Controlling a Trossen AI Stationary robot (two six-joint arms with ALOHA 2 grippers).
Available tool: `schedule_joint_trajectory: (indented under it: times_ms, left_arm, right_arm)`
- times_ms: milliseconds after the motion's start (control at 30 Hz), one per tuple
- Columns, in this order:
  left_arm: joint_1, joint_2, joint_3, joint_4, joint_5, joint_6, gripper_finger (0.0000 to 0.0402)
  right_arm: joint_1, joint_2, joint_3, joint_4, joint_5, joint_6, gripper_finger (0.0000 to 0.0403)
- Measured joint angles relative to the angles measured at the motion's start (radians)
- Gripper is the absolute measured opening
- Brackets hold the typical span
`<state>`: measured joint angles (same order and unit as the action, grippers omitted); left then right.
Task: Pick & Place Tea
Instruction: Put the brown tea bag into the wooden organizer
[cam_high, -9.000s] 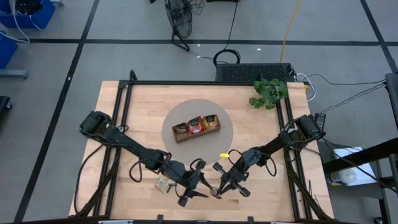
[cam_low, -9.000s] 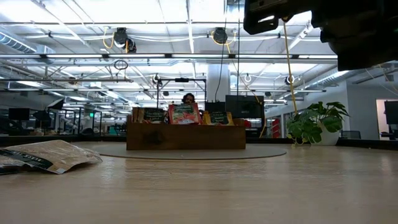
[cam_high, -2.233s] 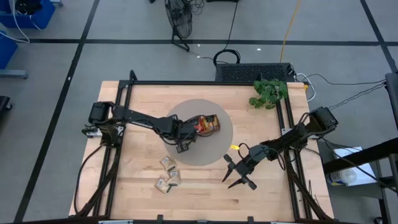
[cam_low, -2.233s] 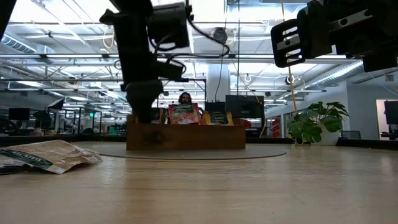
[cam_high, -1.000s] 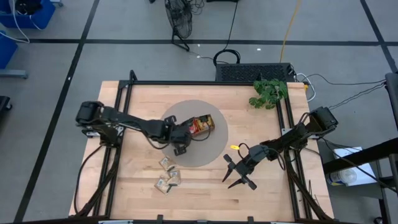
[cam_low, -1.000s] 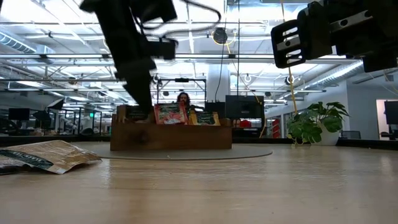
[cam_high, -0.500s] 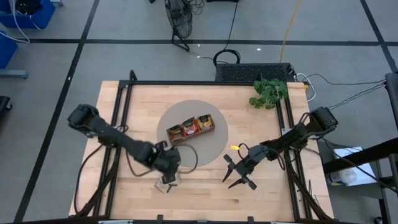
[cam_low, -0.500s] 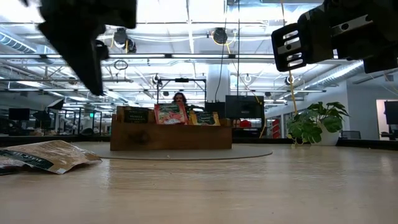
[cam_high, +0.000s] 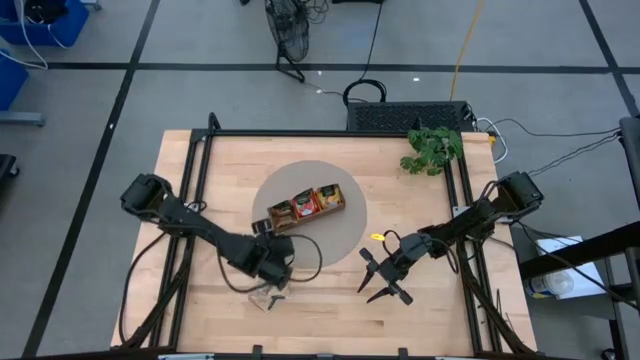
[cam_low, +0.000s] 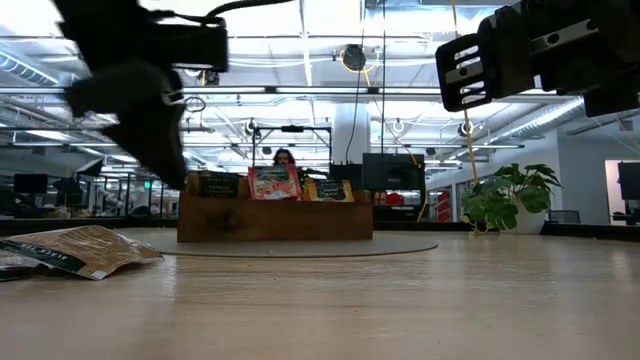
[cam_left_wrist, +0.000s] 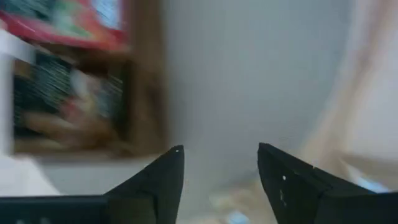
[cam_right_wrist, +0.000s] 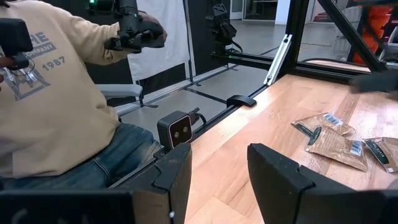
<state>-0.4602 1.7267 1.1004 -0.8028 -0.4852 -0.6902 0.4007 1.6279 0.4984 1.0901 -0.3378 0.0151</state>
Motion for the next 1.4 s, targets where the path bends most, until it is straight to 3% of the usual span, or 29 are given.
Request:
schedule_joint_trajectory:
  times_ms: [100, 467, 667, 967, 1200, 1400]
  left_arm:
    - [0.053, -0.001, 0.0, -0.008, -0.043, 0.072, 0.0179]
    - [0.279, -0.001, 0.0, 0.029, -0.043, 0.218, 0.0104]
    - [0.341, -0.001, 0.0, 0.029, -0.027, 0.209, 0.0099]
    - [0.333, -0.002, 0.01, 0.023, 0.003, 0.21, 0.0097]
    - [0.237, -0.026, 0.102, -0.064, 0.122, 0.156, 0.0097]
    - [0.098, -0.017, 0.114, -0.061, 0.407, 0.002, 0.0097]
  right_arm:
    - [0.0, 0.0, 0.0, 0.0, 0.0, 0.0, 0.0141]
    - [0.0, 0.0, 0.0, -0.003, 0.0, 0.0, 0.0141]
    - [0.0, 0.0, 0.0, -0.003, 0.0, 0.0, 0.0141]
    - [0.0, 0.0, 0.0, -0.004, 0.0, 0.0, 0.0141]
    - [0.0, 0.0, 0.0, -0.014, 0.0, 0.0, 0.0141]
    - [0.0, 0.0, 0.0, -0.019, 0.0, 0.0, 0.0141]
